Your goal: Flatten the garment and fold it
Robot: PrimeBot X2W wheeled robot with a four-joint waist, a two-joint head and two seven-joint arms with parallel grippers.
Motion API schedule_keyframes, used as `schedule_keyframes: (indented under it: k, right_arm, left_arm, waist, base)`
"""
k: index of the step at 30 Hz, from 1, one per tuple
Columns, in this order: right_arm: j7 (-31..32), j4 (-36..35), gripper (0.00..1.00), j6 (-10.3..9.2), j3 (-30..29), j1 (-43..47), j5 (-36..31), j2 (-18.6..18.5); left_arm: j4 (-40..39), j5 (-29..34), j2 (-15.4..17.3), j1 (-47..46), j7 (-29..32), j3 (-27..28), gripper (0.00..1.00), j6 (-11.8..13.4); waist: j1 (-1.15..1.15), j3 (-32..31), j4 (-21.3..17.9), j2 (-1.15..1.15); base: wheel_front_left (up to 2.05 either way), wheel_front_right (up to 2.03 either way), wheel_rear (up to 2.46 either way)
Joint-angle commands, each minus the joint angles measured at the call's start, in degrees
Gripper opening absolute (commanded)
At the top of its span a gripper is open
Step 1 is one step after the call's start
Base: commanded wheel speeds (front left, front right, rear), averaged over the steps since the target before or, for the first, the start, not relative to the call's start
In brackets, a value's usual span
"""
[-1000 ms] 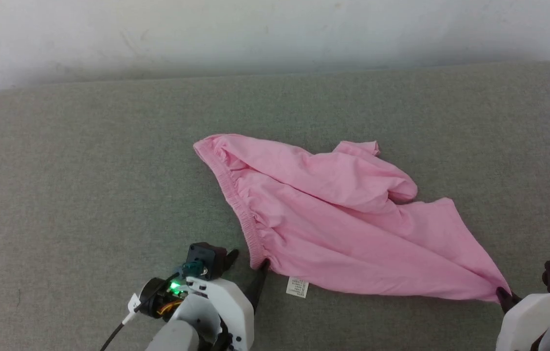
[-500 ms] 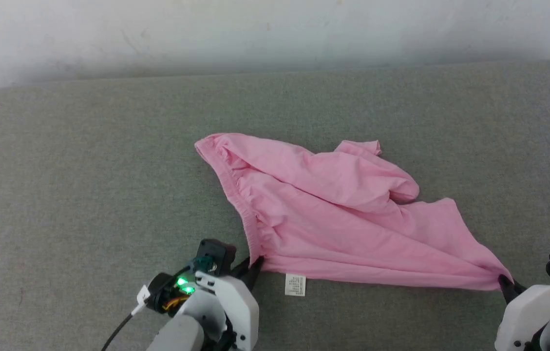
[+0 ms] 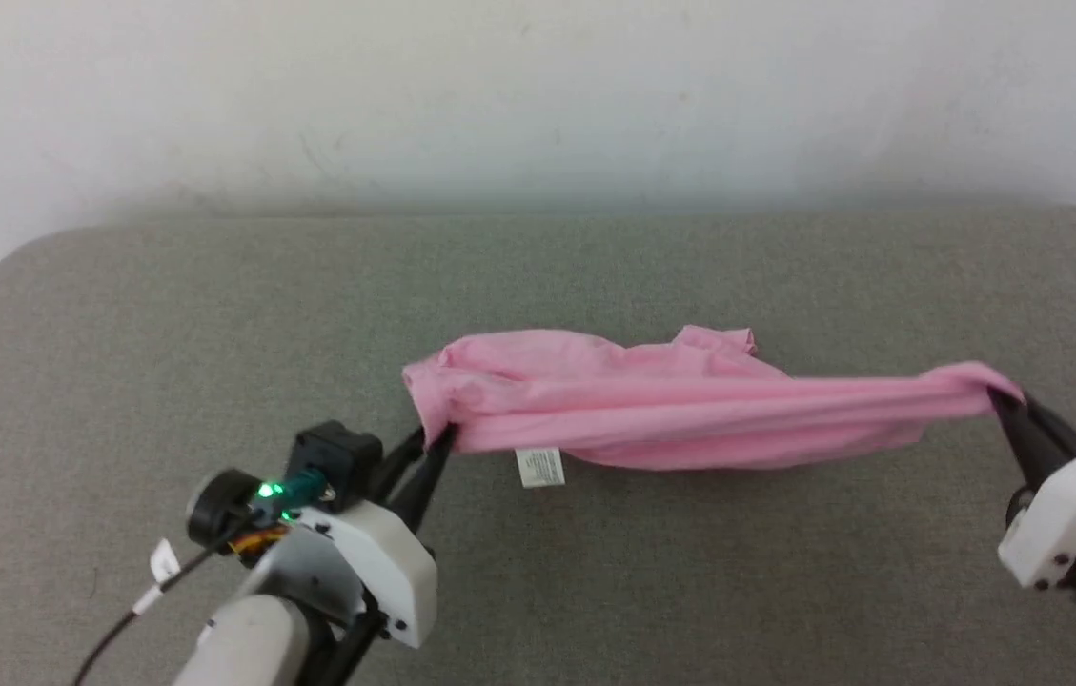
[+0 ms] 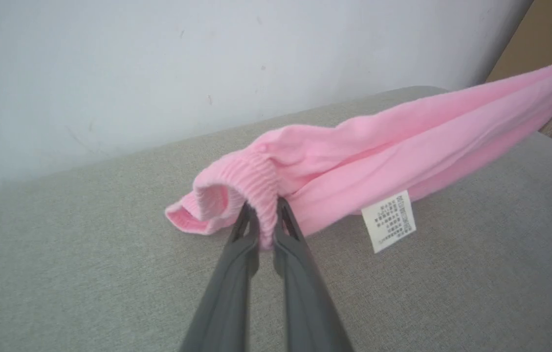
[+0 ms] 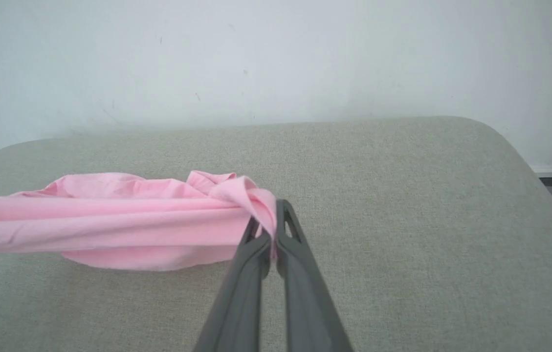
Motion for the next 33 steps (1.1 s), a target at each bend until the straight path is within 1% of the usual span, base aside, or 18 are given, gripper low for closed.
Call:
schedule_keyframes:
  k: [1,4,8,13,16,18,19,24,28,33]
  right_arm:
    - [0.49,-0.96,0.0,-0.05,-0.09,-2.1,1.27,-0.56]
    - [2.09,-2.36,0.0,-0.05,-0.03,-6.08,3.92,-1.11]
    - [4.78,-3.58,0.0,-0.05,0.28,-12.91,6.13,-1.65]
    - [8.01,-3.49,0.0,-0.05,0.82,-22.38,6.09,-1.85]
    - [9.02,-2.69,0.0,-0.05,1.71,-27.55,4.72,-2.68]
    - [9.29,-1.63,0.0,-0.05,2.29,-30.91,4.01,-3.37]
    - [9.29,-1.63,0.0,-0.05,2.29,-30.91,4.01,-3.37]
    - [9.11,1.66,0.0,-0.05,4.56,-38.97,2.23,-5.72]
    - [8.14,5.42,0.0,-0.05,7.63,-45.7,0.97,-7.75]
    - [4.41,12.75,0.0,-0.05,11.34,-54.65,-1.47,-9.63]
  left_arm:
    - [-2.59,-0.08,1.23,-0.66,1.3,0.79,0.0,0.32]
    - [-9.33,0.12,3.7,-2.71,4.95,2.04,0.0,0.4]
    - [-15.71,-1.24,6.13,-6.74,9.48,4.28,0.0,0.11]
    - [-19.67,-3.14,8.69,-13.6,14.1,6.88,0.0,-0.45]
    - [-20.64,-4.42,9.34,-17.89,15.88,8.15,0.0,-0.65]
    - [-20.75,-5.03,9.66,-20.66,16.68,8.88,0.0,-0.74]
    - [-20.75,-5.03,9.66,-20.66,16.68,8.88,0.0,-0.74]
    - [-19.37,-6.46,9.96,-27.21,18.31,9.66,0.0,-1.05]
    - [-16.26,-7.74,10.2,-32.73,19.45,9.0,0.0,-1.61]
    - [-9.68,-8.44,10.43,-40.66,18.97,7.94,0.0,-2.18]
  waist:
    - [0.0,-1.47,0.69,0.0]
    - [0.0,-2.41,0.64,0.0]
    - [0.0,-3.28,0.14,0.0]
    - [0.0,-3.91,-0.7,0.0]
    - [0.0,-3.58,-1.16,0.0]
    - [0.0,-3.11,-1.5,0.0]
    - [0.0,-3.11,-1.5,0.0]
    - [0.0,-0.38,-2.28,0.0]
    - [0.0,3.81,-3.13,0.0]
    - [0.0,10.39,-4.47,0.0]
  base:
    - [0.0,0.0,0.0]
    - [0.0,0.0,0.0]
    - [0.0,0.0,0.0]
    - [0.0,0.0,0.0]
    - [0.0,0.0,0.0]
    - [0.0,0.0,0.0]
    - [0.0,0.0,0.0]
    - [0.0,0.0,0.0]
    - [0.0,0.0,0.0]
    - [0.0,0.0,0.0]
